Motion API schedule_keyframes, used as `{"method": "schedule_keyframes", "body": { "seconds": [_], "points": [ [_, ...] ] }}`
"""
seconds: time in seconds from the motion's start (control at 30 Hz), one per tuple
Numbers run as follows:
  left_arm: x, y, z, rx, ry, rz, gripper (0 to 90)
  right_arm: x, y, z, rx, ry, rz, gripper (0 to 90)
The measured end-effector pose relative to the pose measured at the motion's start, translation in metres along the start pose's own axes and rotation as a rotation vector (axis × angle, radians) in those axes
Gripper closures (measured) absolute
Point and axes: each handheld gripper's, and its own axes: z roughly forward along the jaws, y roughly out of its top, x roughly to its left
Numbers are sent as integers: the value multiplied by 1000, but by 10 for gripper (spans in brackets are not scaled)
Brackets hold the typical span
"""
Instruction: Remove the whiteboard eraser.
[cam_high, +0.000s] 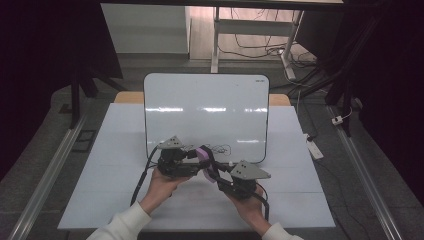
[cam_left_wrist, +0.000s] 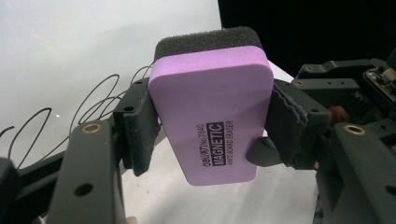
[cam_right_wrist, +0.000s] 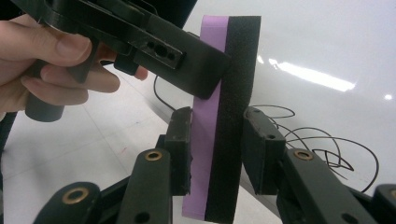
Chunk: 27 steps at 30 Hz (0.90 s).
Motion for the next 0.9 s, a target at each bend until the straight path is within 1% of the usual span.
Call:
{"method": "schedule_keyframes", "body": {
  "seconds": [0.1, 0.17, 0.23, 0.27, 0.3, 0.37, 0.43, 0.53, 0.6, 0.73, 0.8, 0.9],
  "points": [
    [0, 0, 0, -7, -10, -4, 378, 0, 0, 0, -11, 1, -3, 654],
    [1, 0, -1, -10, -19, -3, 374, 1, 0, -2, -13, -4, -14, 654],
    [1, 0, 2, 5, -41, -15, 364, 3, 1, -3, -36, -5, -23, 654],
    [0, -1, 3, 7, -39, -13, 377, 4, 2, -3, -33, -7, -32, 654],
    [-3, -2, 3, -5, -26, -2, 383, 5, 2, -3, -30, -11, -42, 654],
    [-3, -2, 3, -5, -26, -1, 394, 4, 1, -3, -36, -14, -39, 654],
    [-2, -2, 3, -5, -31, -10, 399, 3, 0, -3, -33, -18, -35, 655],
    [-2, -2, 3, -6, -34, -23, 394, 4, 0, -3, -34, -26, -42, 655],
    [-2, -3, 3, -3, -38, -24, 392, 3, 0, -4, -43, -40, -31, 654],
    [-1, -3, 4, -10, -43, -29, 406, 1, -1, -4, -47, -29, -4, 654],
    [0, -4, 5, -13, -49, -39, 408, 1, -1, -4, -48, -27, -2, 654],
    [2, -5, 6, -27, -54, -58, 407, 1, -1, -2, -48, -28, 16, 654]
  ]
}}
